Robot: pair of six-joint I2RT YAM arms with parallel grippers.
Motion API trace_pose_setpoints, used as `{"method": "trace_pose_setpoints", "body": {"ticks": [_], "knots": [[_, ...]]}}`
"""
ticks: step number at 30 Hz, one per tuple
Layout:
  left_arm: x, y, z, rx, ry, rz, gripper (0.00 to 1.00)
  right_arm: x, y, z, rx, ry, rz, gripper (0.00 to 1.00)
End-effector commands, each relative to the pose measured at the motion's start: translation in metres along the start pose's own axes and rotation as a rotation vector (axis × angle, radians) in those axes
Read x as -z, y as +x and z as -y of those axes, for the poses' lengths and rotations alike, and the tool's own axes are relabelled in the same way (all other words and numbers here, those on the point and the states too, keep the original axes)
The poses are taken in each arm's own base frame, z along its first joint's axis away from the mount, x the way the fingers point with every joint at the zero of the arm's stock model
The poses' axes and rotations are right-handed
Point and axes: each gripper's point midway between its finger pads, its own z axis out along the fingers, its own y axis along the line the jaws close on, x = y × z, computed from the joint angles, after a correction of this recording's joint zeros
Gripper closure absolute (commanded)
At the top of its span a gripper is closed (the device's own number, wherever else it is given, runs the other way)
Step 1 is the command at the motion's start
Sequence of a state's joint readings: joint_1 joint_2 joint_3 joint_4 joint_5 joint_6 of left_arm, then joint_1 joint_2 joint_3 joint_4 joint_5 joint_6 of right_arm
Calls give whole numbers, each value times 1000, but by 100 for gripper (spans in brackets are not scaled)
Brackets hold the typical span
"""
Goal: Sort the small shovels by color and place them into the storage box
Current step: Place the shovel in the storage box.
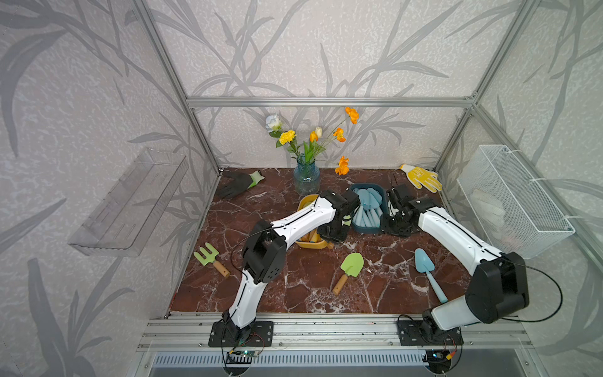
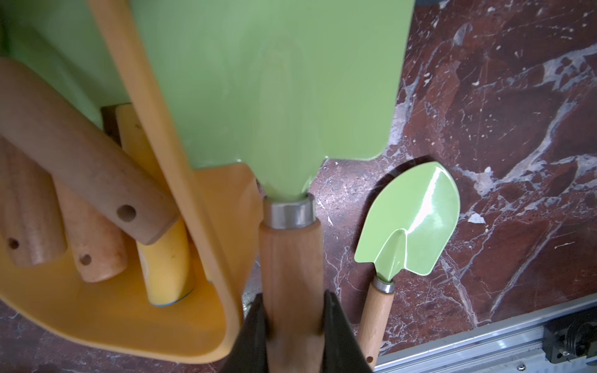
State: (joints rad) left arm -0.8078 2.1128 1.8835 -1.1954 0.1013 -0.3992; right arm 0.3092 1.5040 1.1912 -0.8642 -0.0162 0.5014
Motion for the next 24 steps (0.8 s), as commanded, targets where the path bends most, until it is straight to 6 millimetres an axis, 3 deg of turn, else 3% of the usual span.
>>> {"method": "trace_pose_setpoints", "body": {"ticks": [1, 5, 14, 19, 24], "knots": [[-1, -15, 13, -33, 51, 27, 100, 7, 3, 8, -16, 15, 18, 47], [-3, -18, 13, -33, 47, 28, 100, 11, 5, 10, -15, 12, 29, 47], [37, -29, 25, -22, 144, 158, 100, 13, 10, 14, -14, 15, 29, 48], [35, -29, 38, -33, 256, 139, 100, 13, 13, 15, -22, 11, 33, 48], [37, -42, 11, 76, 202, 183, 100, 17, 15, 18, -11, 14, 44, 48]]}}
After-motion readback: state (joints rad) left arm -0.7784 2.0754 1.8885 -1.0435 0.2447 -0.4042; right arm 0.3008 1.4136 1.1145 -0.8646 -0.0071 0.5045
